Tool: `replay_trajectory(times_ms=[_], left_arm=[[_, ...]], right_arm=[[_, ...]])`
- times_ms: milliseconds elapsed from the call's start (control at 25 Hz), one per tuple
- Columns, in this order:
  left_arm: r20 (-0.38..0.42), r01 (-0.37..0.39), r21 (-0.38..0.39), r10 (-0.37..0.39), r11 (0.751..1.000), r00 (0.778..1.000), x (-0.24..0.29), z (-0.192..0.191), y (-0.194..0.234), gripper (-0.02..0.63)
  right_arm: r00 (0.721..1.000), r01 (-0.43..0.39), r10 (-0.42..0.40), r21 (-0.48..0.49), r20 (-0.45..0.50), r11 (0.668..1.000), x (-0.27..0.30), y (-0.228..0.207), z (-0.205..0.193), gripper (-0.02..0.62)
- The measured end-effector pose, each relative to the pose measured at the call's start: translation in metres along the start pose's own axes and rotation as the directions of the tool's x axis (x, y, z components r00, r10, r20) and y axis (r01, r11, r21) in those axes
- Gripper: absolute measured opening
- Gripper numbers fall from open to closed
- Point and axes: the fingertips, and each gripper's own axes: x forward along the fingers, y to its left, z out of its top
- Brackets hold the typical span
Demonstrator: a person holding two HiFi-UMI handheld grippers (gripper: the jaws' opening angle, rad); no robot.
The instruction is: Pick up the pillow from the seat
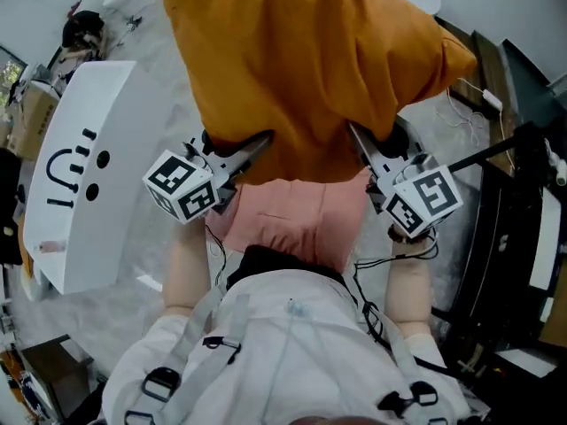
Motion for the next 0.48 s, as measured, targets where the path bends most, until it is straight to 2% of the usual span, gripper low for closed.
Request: replay_trajectory(times_ms=[120, 280, 480], left_arm=[[0.066, 0.012, 0.049, -0.016, 0.999, 0.998, 0.001, 0.036, -0.008, 0.296], [0.146, 0.019, 0.071, -0.029, 0.997, 0.989, -0.002, 0.067, -0.022, 0.298], [0.177, 0.026, 0.11, -0.045, 0.994, 0.983, -0.006, 0.085, -0.036, 0.299]], right_arm=[[0.999, -0.001, 0.004, -0.064, 0.044, 0.998, -0.006, 0.002, 0.04, 0.123], [0.997, 0.011, 0.001, -0.162, 0.073, 0.987, -0.014, 0.008, 0.081, 0.124], [0.994, 0.029, -0.006, -0.203, 0.111, 0.979, -0.028, 0.016, 0.101, 0.124]])
